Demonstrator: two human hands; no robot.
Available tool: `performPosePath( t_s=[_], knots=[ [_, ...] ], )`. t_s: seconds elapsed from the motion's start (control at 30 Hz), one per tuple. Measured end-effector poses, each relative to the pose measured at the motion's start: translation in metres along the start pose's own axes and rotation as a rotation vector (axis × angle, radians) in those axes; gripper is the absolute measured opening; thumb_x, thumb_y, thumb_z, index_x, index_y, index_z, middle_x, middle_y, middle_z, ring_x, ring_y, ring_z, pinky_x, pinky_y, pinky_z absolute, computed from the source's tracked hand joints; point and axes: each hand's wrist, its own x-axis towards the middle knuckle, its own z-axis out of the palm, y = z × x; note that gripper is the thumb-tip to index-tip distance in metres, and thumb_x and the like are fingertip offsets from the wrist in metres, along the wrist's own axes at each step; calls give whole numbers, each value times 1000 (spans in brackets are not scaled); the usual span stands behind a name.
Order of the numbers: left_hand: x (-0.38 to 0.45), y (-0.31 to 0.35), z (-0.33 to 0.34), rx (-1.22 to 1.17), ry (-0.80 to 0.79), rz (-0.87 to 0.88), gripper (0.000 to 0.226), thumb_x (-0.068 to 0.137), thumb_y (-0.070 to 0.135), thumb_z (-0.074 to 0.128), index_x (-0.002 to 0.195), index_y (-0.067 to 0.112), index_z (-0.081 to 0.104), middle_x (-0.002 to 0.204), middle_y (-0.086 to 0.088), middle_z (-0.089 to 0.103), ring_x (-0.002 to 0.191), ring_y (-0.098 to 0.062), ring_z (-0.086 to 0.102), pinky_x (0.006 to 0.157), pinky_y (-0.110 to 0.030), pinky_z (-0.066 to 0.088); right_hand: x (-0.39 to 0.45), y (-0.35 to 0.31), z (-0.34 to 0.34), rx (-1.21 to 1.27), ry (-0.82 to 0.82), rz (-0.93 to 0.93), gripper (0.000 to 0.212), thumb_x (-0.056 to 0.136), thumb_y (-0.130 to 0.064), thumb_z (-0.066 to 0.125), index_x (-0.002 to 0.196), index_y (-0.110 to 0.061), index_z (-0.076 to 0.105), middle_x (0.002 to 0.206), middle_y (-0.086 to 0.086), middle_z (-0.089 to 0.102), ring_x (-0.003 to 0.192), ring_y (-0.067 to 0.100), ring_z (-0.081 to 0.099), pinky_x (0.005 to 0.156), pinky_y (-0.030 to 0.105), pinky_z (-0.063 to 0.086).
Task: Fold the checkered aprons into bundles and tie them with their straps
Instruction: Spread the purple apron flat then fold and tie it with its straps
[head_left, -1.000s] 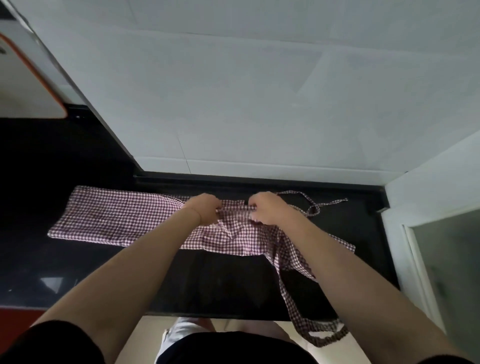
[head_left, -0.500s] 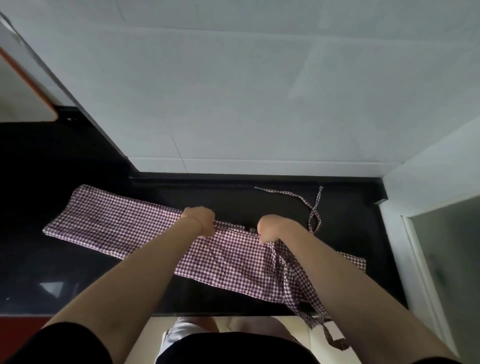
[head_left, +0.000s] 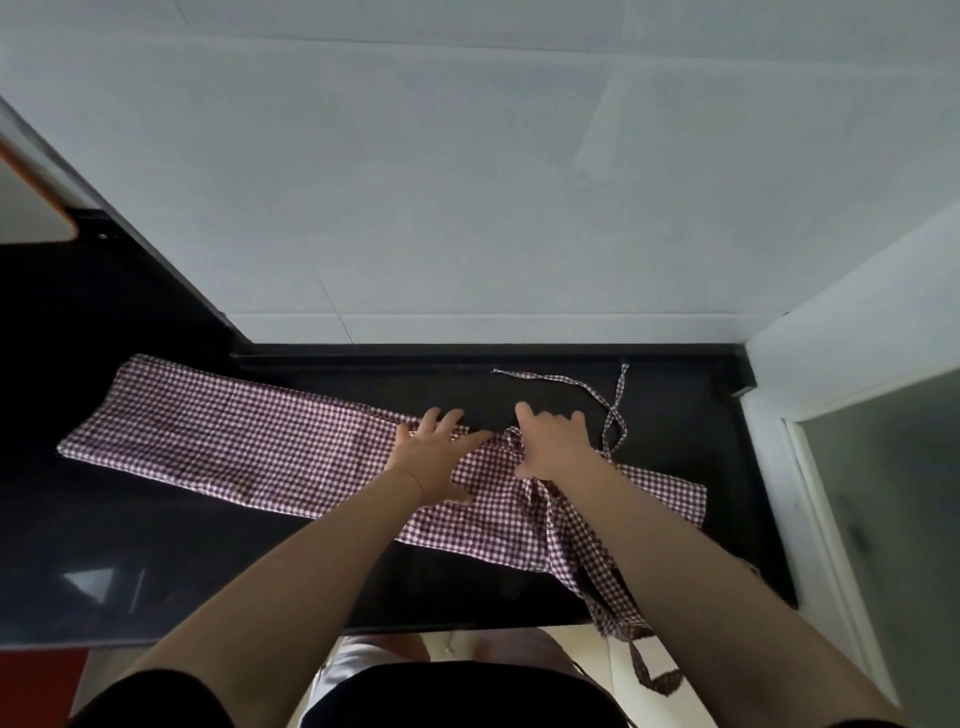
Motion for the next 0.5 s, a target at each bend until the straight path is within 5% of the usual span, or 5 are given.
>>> performPosePath(
  t_s=[0.17,0.37,0.5],
  knots=[
    [3,-3,0,20,7,-34,99,76,63,72,153,48,12,165,1,3,152,-34,3,115,-66,19,-5,39,-27,-174,-162,128,37,92,-10,51,129,-9,58,128,9,61,117,28,59,104,45,40],
    [13,13,-16,12,50,-101,77,82,62,67,145,34,34,156,-5,28,143,-32,28,115,-59,27,5,64,-44,-25,664,233,25,96,-17,58,119,-10,55,121,12,55,112,27,53,92,37,47],
    [19,24,-12,-47,166,-135,53,91,43,64,136,25,43,140,-7,43,131,-27,40,113,-48,35,5,49,-36,154,501,103,23,92,-12,60,114,-12,52,106,7,59,95,23,60,79,38,54]
  ],
)
